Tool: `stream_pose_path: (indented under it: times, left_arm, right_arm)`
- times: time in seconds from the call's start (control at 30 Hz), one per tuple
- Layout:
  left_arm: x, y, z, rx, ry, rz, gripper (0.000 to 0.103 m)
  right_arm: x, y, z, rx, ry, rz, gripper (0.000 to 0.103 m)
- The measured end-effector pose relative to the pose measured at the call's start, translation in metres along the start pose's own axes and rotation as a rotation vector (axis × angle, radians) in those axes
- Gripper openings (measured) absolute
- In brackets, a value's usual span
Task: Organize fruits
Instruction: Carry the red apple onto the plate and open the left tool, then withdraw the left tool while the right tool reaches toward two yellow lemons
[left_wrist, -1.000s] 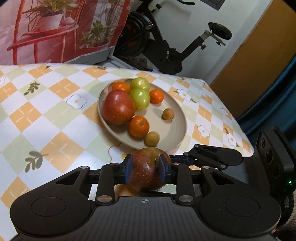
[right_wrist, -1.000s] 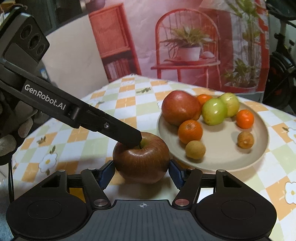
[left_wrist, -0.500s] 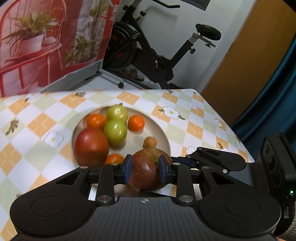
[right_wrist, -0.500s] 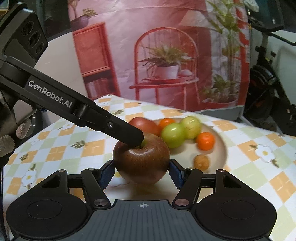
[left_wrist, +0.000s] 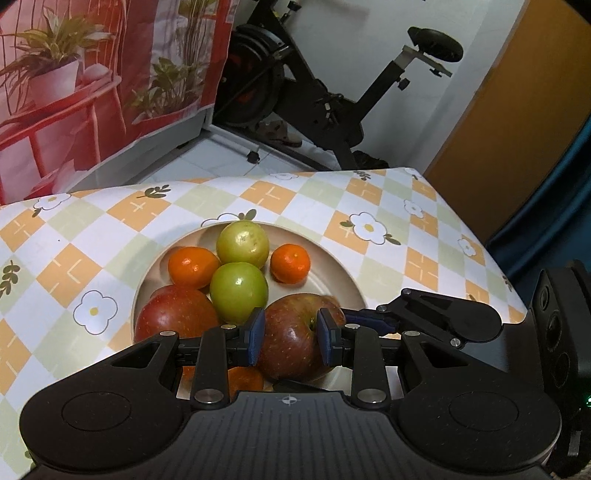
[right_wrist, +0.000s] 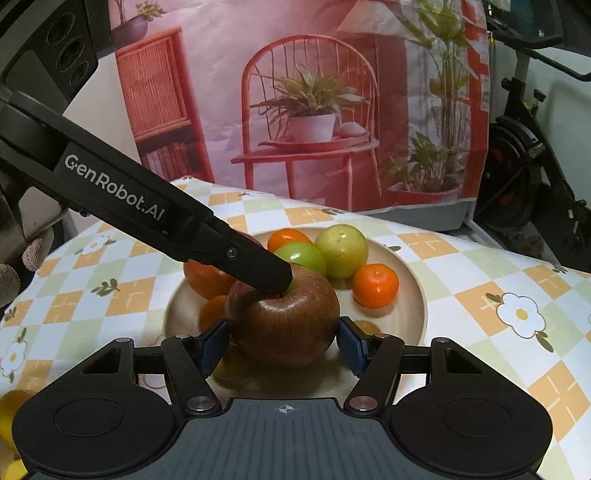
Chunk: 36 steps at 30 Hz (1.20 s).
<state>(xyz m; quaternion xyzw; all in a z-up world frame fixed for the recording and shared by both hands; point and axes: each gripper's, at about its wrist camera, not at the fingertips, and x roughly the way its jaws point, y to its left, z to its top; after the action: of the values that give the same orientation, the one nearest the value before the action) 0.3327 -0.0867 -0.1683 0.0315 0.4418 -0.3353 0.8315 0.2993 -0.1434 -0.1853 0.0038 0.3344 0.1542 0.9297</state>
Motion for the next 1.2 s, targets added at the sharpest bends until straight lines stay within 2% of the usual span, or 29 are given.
stream_pose_path:
  times: [0.2,0.4,0.6,0.67,0.87,1.03,1.2]
  left_arm:
    - [0.003,0.001,0.002,-0.010,-0.011,0.011,0.032]
    - [-0.012,0.006,-0.001,-0.034,-0.044,0.040,0.035]
    - [-0.041,0.006,-0.011,-0.053,-0.095,0.075,0.041]
    - [-0.052,0.005,-0.016,-0.062,-0.113,0.099,0.048]
    - [-0.090,0.001,-0.036,-0.069,-0.168,0.189,0.059]
    - [-0.119,-0.002,-0.062,-0.094,-0.202,0.256,0.060]
    - [-0.138,-0.009,-0.092,-0.102,-0.227,0.320,0.060]
  right_arm:
    - [0.007,-0.005,0.000,0.015,0.001,0.002,0.060]
    - [0.006,-0.003,0.003,0.044,0.011,-0.015,0.062]
    - [-0.014,0.001,0.007,0.055,-0.019,-0.009,0.070]
    - [-0.025,0.004,0.007,0.063,-0.039,-0.012,0.074]
    - [-0.060,0.013,0.004,0.089,-0.109,-0.027,0.089]
    - [-0.086,0.023,-0.004,0.135,-0.156,-0.021,0.103]
    - [-0.100,0.043,-0.019,0.129,-0.132,-0.025,0.103]
